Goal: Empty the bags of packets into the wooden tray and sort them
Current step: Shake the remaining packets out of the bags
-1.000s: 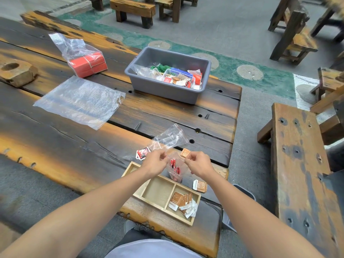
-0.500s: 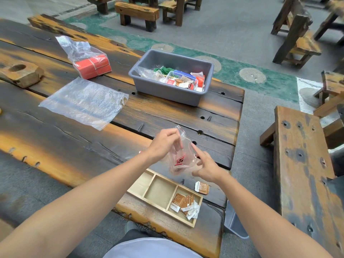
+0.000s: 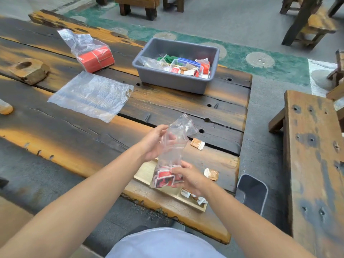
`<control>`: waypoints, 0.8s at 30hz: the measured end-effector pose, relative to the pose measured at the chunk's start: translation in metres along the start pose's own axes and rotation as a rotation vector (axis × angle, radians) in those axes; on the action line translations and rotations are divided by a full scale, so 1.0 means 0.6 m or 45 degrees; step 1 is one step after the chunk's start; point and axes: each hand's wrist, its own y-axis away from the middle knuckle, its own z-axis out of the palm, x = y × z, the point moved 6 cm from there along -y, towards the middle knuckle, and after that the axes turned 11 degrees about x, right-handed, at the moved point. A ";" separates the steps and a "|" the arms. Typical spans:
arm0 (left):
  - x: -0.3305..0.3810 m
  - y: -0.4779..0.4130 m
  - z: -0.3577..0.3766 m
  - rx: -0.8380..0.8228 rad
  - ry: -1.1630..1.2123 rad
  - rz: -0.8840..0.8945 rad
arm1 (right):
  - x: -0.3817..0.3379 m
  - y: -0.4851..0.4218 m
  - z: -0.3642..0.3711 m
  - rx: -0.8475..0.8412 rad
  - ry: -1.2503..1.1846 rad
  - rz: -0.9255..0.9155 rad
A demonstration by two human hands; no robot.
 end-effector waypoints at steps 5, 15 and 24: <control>-0.105 -0.003 -0.079 0.113 -0.536 -0.115 | 0.089 0.017 0.045 0.040 -0.485 0.339; -0.136 0.031 -0.125 0.067 -1.533 0.310 | 0.139 0.038 0.170 0.114 -1.086 0.471; -0.101 0.023 -0.117 -0.086 -1.797 0.415 | 0.122 0.048 0.227 0.289 -1.552 0.346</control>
